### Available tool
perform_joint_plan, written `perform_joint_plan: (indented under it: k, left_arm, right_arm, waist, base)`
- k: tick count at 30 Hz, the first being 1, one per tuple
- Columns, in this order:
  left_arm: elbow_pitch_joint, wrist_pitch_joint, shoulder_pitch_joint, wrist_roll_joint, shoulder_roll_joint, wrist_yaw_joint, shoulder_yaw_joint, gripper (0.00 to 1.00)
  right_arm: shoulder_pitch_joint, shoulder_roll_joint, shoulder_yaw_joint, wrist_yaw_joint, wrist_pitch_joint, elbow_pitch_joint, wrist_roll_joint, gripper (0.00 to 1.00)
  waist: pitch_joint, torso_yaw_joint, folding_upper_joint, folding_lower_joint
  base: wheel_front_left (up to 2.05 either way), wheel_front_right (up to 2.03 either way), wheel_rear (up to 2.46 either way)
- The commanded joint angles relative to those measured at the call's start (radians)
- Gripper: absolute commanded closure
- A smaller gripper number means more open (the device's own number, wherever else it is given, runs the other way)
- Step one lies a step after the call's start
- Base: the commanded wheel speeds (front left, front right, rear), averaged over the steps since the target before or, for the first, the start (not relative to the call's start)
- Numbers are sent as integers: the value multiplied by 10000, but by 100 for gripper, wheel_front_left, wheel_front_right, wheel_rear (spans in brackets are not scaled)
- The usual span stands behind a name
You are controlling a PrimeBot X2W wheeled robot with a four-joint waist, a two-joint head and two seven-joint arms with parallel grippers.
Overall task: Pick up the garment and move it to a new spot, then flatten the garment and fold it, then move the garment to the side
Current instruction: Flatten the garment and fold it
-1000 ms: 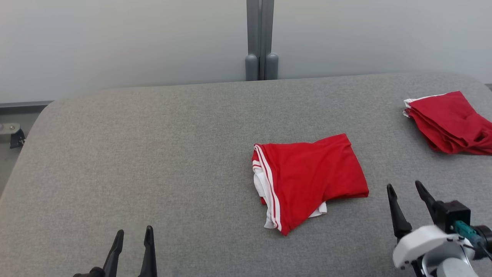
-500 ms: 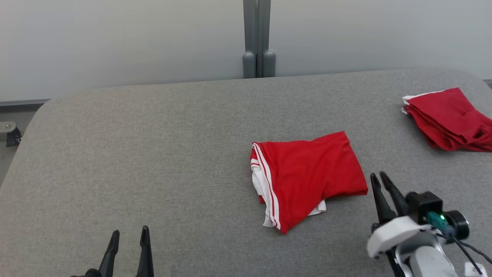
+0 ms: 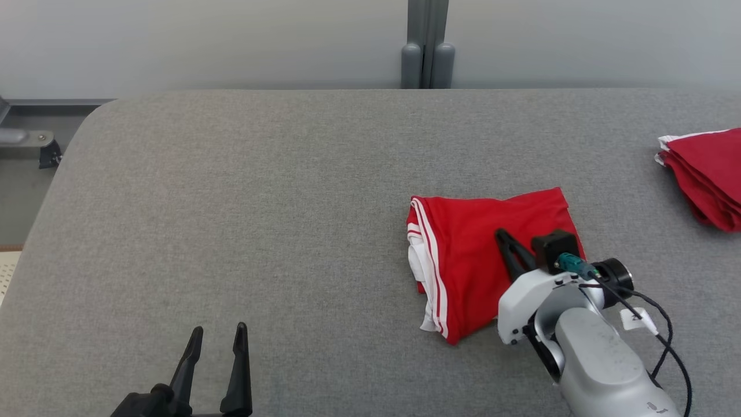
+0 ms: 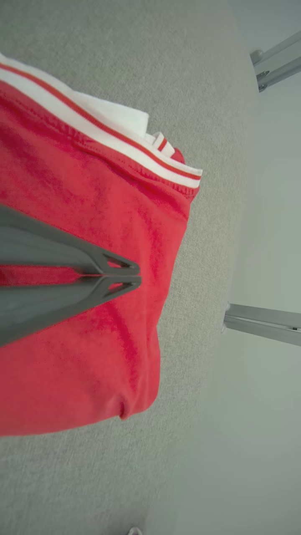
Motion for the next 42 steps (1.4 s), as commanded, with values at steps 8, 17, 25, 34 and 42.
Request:
perform_joint_plan:
  k: [8,17,25,34,42]
  left_arm:
    - [133,3,-286,139,14,-38,-141,0]
    - [238,5,-268,179,14,-41,-332,0]
    - [229,3,-135,91,14,-42,-133,0]
    - [62,3,485,195,17,-43,694,0]
    - [-58,5,697,326,16,-43,1087,0]
  right_arm:
    - [-521,-3,2034,-11,261,1030,1526,100]
    - [-740,-6,3502,-11,607,1133,2812,100]
    - [-609,-5,4275,-12,418,786,3568,100]
    - [451,-23,2093,-12,-116,-1725,1944,0]
    - [2871,-288,-386,-12,-116,-4576,205,0]
  waist:
    - [166,577,0,0]
    - [71,895,0,0]
    - [-122,850,0,0]
    - [-834,-202,0,0]
    - [-1193,-878,0,0]
  base:
    - [0,0,0]
    - [0,0,0]
    - [0,0,0]
    - [0,0,0]
    - [0,0,0]
